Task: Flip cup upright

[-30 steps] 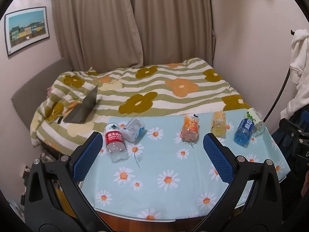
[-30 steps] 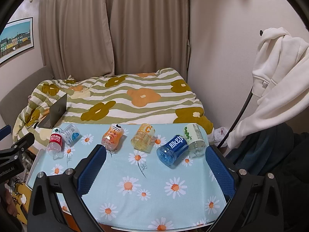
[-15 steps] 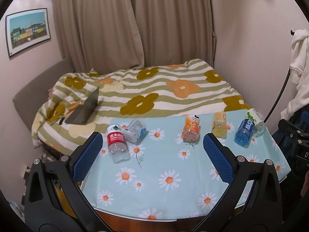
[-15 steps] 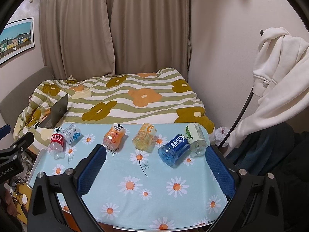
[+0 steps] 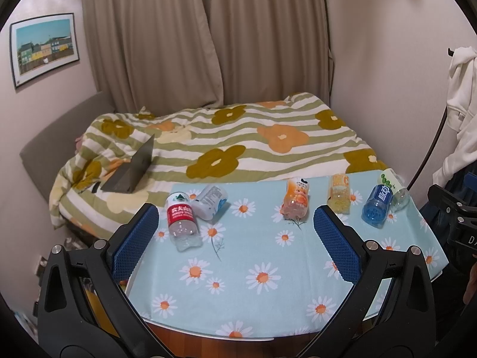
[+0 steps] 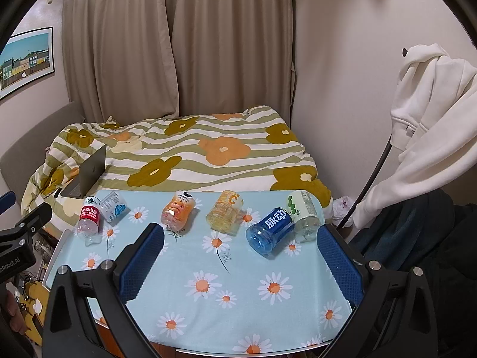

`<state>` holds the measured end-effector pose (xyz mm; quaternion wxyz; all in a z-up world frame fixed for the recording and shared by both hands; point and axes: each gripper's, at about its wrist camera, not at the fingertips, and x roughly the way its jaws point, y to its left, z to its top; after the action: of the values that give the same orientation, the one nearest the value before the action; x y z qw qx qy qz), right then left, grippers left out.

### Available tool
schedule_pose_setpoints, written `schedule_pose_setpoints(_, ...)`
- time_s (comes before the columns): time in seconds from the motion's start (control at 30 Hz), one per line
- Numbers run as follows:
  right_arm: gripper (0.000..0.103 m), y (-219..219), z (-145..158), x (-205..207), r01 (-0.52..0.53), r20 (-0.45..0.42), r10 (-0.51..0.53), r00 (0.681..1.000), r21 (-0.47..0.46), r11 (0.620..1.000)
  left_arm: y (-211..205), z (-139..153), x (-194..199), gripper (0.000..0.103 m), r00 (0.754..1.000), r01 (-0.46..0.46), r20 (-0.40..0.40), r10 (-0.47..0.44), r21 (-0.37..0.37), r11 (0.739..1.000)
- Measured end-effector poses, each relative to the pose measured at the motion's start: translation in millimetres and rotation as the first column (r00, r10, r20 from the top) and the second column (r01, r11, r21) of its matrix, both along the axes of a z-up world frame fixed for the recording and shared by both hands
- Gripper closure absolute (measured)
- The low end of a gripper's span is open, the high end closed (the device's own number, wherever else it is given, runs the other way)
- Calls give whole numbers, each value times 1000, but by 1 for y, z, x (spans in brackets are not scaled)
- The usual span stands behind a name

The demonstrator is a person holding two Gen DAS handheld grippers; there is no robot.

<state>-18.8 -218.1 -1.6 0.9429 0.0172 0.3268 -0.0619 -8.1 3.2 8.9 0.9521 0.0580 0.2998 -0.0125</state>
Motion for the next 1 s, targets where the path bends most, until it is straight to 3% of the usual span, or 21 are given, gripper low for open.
schedule_pose_setpoints(1.0, 1, 3, 1, 0, -1, 4, 1, 1000, 0, 1000, 10, 14, 1, 0, 1000, -4, 9, 4, 2, 1000)
